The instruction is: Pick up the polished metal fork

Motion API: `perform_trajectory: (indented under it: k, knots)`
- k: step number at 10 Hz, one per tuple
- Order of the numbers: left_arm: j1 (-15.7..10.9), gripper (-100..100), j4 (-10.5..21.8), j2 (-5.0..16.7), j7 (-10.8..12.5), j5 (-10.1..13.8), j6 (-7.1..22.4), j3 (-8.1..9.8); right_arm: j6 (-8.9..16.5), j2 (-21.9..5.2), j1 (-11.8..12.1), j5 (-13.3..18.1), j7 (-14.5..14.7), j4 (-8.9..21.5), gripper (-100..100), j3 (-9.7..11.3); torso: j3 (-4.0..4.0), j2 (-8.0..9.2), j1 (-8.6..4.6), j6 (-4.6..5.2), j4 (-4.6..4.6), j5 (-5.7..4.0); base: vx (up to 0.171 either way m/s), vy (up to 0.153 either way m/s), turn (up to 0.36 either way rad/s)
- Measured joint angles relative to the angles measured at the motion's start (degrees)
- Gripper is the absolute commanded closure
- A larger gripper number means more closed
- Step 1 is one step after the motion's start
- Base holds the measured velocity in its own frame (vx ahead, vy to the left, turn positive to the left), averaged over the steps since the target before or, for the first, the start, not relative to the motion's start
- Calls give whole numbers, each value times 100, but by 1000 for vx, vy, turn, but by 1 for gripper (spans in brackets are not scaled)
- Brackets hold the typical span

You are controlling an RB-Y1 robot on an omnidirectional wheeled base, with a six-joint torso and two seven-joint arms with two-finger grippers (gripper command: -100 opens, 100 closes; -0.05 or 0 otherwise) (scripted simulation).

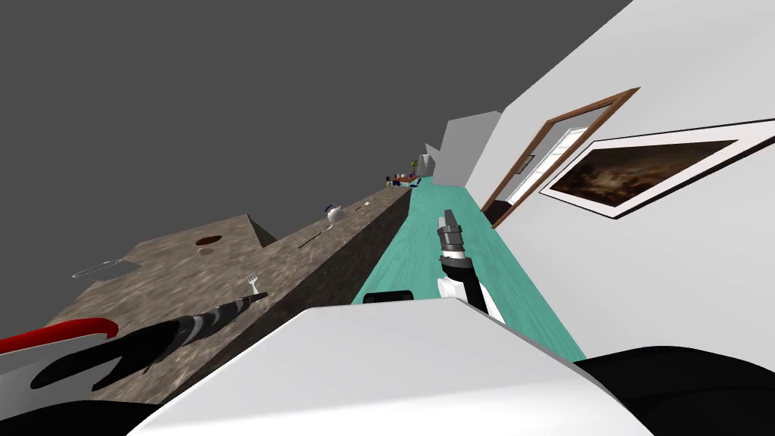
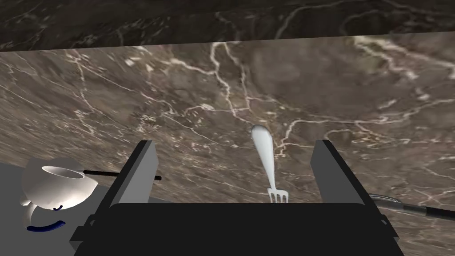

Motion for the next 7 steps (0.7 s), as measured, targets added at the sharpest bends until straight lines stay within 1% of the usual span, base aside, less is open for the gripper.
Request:
perform_trajectory:
  k: [1, 2, 3, 4, 5, 6, 7]
  knots:
    - [33, -100, 51, -8, 48, 59, 133, -74, 0, 0, 0, 0, 0, 0, 0, 0, -2, -3, 5, 3, -1, 1, 251, 153, -229]
    - [72, -100, 140, 14, 127, 108, 288, -202, 0, 0, 0, 0, 0, 0, 0, 0, -12, -21, 11, 5, -5, 3, 291, 192, -194]
    - [523, -100, 92, 64, -159, 628, 439, -24, 0, -1, 1, 0, 0, 0, 0, -1, -21, -37, 22, 2, -8, 5, 170, 123, -66]
    - [320, -100, 247, 60, -48, 425, 468, -228, 0, 0, 0, 0, 0, 0, 0, 0, -8, -10, 0, 2, -4, 3, 36, 29, 4]
    - [296, -100, 296, 92, 93, 354, 440, -316, 0, 1, -1, 0, 0, 0, 0, 1, 18, 33, -34, -2, 6, -6, -27, -10, 16]
    - [267, -100, 306, 102, 195, 306, 430, -368, 0, 2, -2, 0, 0, 0, 0, 1, 37, 65, -55, -3, 14, -11, 55, 29, -75]
    - [207, -100, 343, 98, 368, 225, 498, -496, 0, 1, -2, 0, 0, 0, 0, 1, 31, 52, -47, -1, 13, -11, 184, 104, -159]
